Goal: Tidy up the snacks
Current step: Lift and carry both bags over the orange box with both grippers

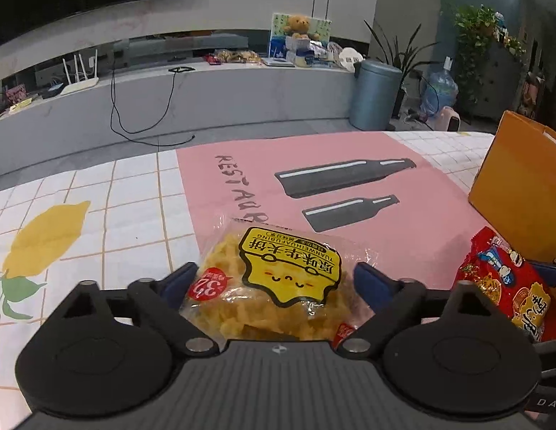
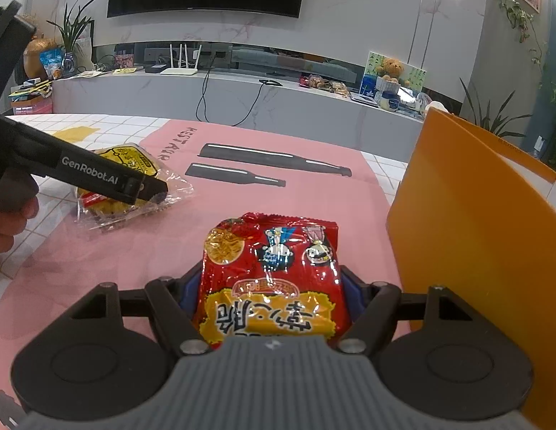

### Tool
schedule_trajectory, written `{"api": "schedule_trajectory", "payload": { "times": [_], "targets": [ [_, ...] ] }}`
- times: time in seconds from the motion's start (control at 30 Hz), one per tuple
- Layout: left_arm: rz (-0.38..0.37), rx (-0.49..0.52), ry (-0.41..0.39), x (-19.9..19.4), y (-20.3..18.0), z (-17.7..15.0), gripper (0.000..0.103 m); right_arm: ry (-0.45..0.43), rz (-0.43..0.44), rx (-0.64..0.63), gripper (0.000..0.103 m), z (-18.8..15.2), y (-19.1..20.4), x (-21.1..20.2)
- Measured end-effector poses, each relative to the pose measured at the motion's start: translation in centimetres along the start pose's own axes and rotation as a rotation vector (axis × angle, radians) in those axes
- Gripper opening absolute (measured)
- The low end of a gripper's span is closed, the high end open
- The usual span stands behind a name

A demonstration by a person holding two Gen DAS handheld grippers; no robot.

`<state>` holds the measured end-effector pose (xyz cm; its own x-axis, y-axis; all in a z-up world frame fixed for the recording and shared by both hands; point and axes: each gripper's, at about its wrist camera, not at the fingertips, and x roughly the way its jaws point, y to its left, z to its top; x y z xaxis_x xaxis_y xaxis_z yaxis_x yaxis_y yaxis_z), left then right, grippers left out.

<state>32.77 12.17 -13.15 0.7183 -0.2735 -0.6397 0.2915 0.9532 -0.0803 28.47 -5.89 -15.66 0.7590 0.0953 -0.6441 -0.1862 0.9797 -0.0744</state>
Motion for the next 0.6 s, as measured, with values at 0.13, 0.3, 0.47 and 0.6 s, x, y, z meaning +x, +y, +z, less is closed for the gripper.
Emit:
{"api": "schedule_trajectory", "payload": {
  "times": [0.13, 0.3, 0.47, 0.6],
  "targets": [
    [0.009, -0.053, 0.002, -0.5, 0.4, 0.1, 0.095, -0.002, 0.001, -0.003, 0.071, -0.1, 0.1, -0.1],
    [0.034, -0.069, -0.014, -1.5, -0.1, -0.3, 0.091, -0.011, 0.006, -0.011, 0.069, -0.2, 0.2, -0.4],
    [0.012, -0.059, -0.004, -2.4, -0.9, -0.8, 0.090, -0.091, 0.051, 0.000, 0.069, -0.5, 0.8, -2.5],
    [0.007, -0.087, -0.003, -3.3, -1.1, -0.7, 0.090, -0.097, 0.063, -0.016, 0.069, -0.4, 1.5, -3.3]
  ]
}}
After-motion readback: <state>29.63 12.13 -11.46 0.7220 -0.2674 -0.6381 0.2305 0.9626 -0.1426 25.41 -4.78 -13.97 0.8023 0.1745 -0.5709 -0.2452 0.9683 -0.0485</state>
